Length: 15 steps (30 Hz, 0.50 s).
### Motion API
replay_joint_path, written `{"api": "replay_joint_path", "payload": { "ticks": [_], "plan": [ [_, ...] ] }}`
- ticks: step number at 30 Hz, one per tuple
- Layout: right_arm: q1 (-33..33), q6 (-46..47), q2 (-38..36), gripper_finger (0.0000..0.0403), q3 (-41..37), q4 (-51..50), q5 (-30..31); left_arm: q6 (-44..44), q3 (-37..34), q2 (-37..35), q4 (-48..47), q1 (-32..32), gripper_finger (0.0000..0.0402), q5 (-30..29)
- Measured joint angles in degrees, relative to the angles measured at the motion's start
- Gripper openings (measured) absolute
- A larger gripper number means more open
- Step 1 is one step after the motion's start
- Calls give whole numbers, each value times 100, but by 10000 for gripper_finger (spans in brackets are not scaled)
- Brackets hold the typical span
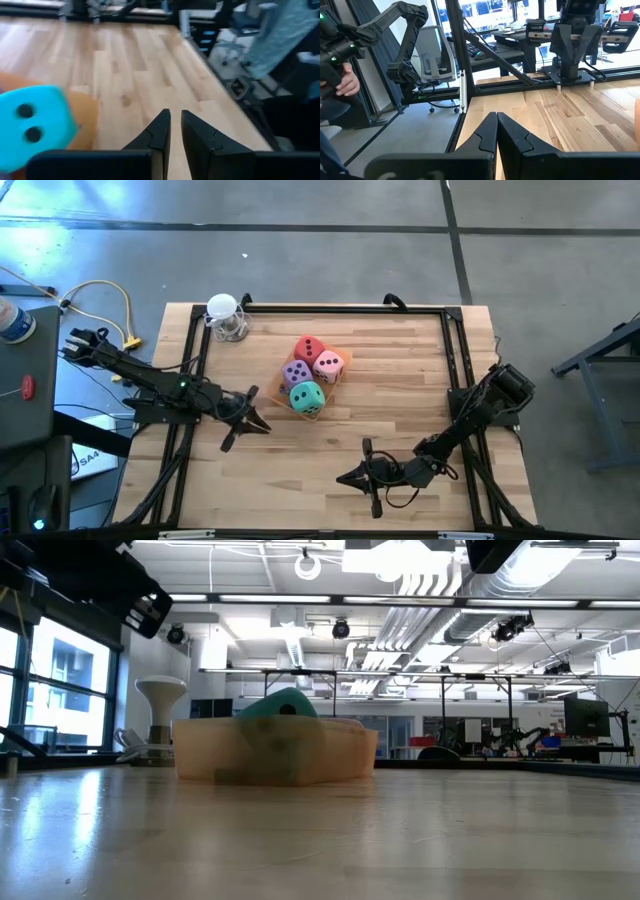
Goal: Pick & Place Dice
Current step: Return to Home Position
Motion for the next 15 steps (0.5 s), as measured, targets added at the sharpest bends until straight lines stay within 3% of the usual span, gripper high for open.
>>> {"api": "replay_joint_path", "payload": {
  "ticks": [15],
  "plan": [
    [0,0,0,2,0,0,-4,-42,0,-90,-237,-44,40,-310]
  ]
}}
